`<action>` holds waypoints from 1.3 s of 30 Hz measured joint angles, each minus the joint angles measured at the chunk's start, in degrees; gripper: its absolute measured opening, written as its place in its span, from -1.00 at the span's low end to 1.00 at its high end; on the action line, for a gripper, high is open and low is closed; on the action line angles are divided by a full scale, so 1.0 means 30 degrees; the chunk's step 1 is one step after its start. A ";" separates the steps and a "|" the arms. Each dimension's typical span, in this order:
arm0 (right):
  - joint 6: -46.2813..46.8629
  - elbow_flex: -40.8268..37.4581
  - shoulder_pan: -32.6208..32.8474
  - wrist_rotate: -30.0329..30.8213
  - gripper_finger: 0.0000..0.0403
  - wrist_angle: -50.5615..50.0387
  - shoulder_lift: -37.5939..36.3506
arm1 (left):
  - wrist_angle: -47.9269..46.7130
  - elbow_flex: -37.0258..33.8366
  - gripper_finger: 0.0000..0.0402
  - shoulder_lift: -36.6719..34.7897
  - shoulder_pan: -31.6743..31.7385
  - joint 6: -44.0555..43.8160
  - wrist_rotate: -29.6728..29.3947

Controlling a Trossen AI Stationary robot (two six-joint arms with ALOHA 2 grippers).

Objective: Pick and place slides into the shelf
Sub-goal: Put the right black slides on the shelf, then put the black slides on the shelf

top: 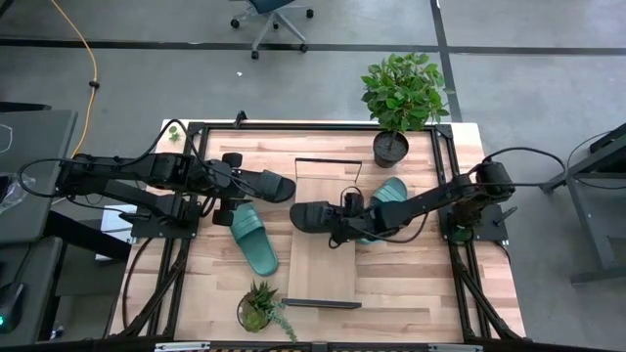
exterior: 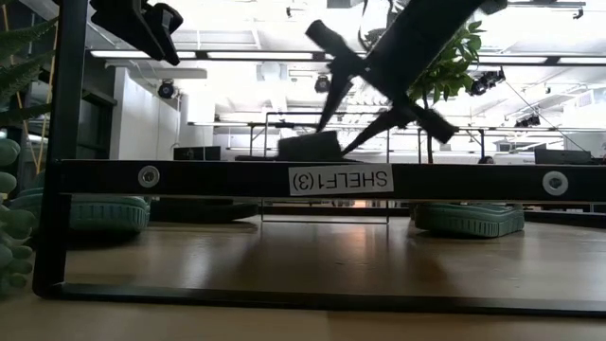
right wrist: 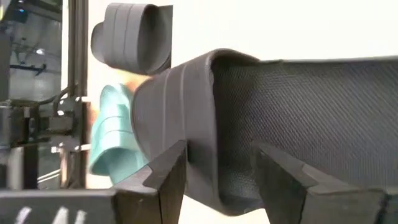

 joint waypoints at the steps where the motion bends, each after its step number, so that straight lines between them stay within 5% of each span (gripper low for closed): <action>1: 0.0006 0.0000 0.0052 0.0048 -0.18 -0.0407 -0.0201 | 0.0007 0.0000 -0.19 0.0000 0.0000 -0.0034 0.0000; 25: -0.1301 -0.0007 -0.0072 0.1101 -0.18 -0.1816 -0.1121 | -0.2438 -0.0282 -0.19 0.0003 0.0126 -0.3525 -0.0158; 39: -0.4032 0.0000 0.0900 0.3983 -0.18 -0.3379 -0.3383 | 0.2154 -0.3515 -0.19 -0.0109 0.6688 -0.4655 0.8326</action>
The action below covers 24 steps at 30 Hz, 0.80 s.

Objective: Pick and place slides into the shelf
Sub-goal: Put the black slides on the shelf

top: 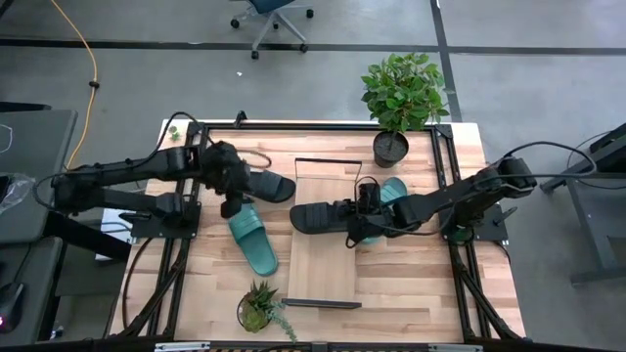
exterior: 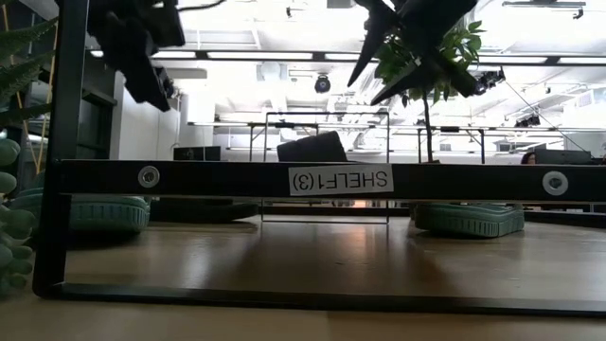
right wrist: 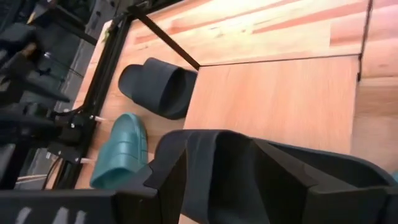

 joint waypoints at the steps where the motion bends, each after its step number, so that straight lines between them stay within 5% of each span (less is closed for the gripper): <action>1: -0.0161 0.0000 0.0041 -0.0031 -0.18 -0.0034 -0.0047 | 0.0409 -0.0214 -0.19 0.0000 0.0525 -0.0111 0.0629; 14: -0.2168 0.0000 0.0463 0.0086 -0.18 0.0472 -0.0093 | 0.4520 -0.3623 -0.19 0.0158 0.6126 -0.3942 0.5541; 24: -0.4168 0.0000 0.0463 -0.0017 -0.18 0.2251 -0.0085 | 0.7380 -0.5511 -0.19 0.0204 0.8265 -0.6239 0.4687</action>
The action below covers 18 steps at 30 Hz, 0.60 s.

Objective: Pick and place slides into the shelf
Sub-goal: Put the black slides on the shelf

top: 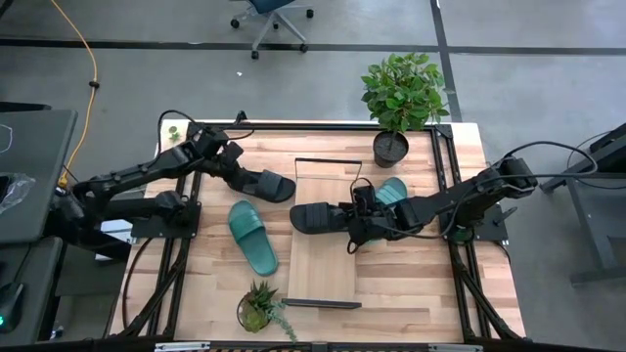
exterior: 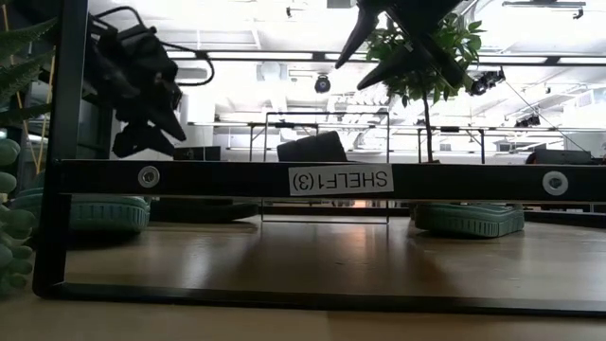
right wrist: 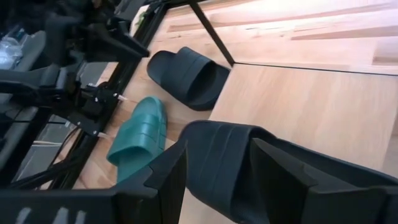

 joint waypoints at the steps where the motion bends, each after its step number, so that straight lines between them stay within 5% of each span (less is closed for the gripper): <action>1: -0.0118 0.0000 0.0000 0.0000 -0.18 0.0047 0.0000 | 0.0201 -0.0175 -0.19 0.0088 0.0128 -0.0244 0.0028; 18: -0.0293 0.0007 0.0036 -0.0155 -0.18 0.0207 0.0000 | 0.2177 -0.0461 -0.19 0.4068 0.0289 -0.0367 -0.0019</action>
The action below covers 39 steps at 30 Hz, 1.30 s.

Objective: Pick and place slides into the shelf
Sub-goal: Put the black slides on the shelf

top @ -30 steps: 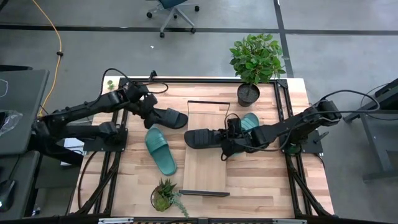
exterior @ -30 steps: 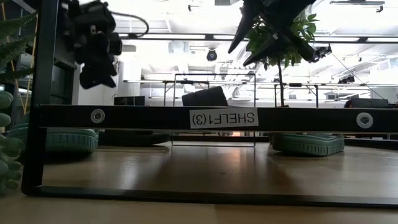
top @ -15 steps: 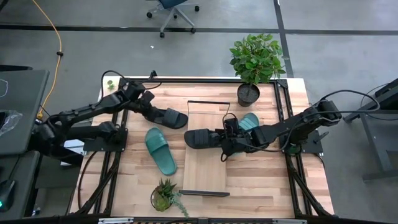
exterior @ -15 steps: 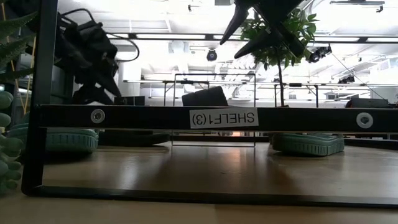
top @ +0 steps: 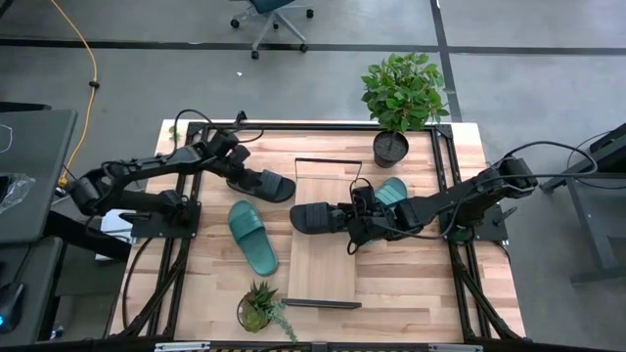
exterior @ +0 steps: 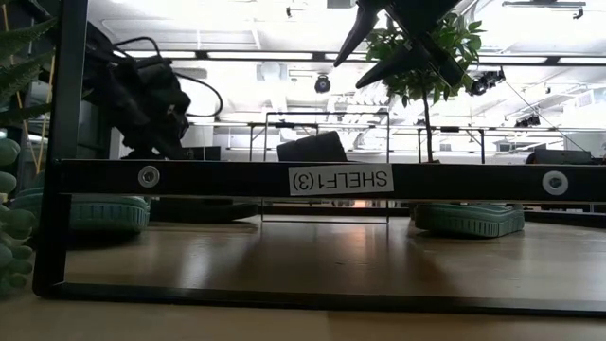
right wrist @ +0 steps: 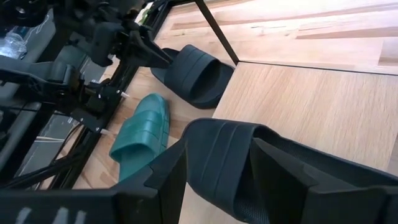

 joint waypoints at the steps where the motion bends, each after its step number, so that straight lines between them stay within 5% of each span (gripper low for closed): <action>1: 0.0034 0.0000 0.0000 -0.0005 -0.18 0.0000 0.0000 | 0.0042 0.0000 -0.19 0.0202 0.0000 0.0002 -0.0004; 25: 0.0179 0.0007 -0.0058 0.0087 -0.18 -0.0408 0.0007 | 0.3468 0.0000 -0.22 0.3072 0.0000 -0.0336 0.1155; 36: 0.0172 0.0007 -0.0058 0.0053 -0.18 -0.0613 0.0007 | 0.4528 0.0037 -0.89 0.3014 -0.0018 0.0023 0.1684; 39: 0.0178 0.0007 -0.0058 0.0047 -0.18 -0.0676 0.0015 | 0.4419 0.0327 -0.95 0.3007 -0.0015 0.0229 0.1868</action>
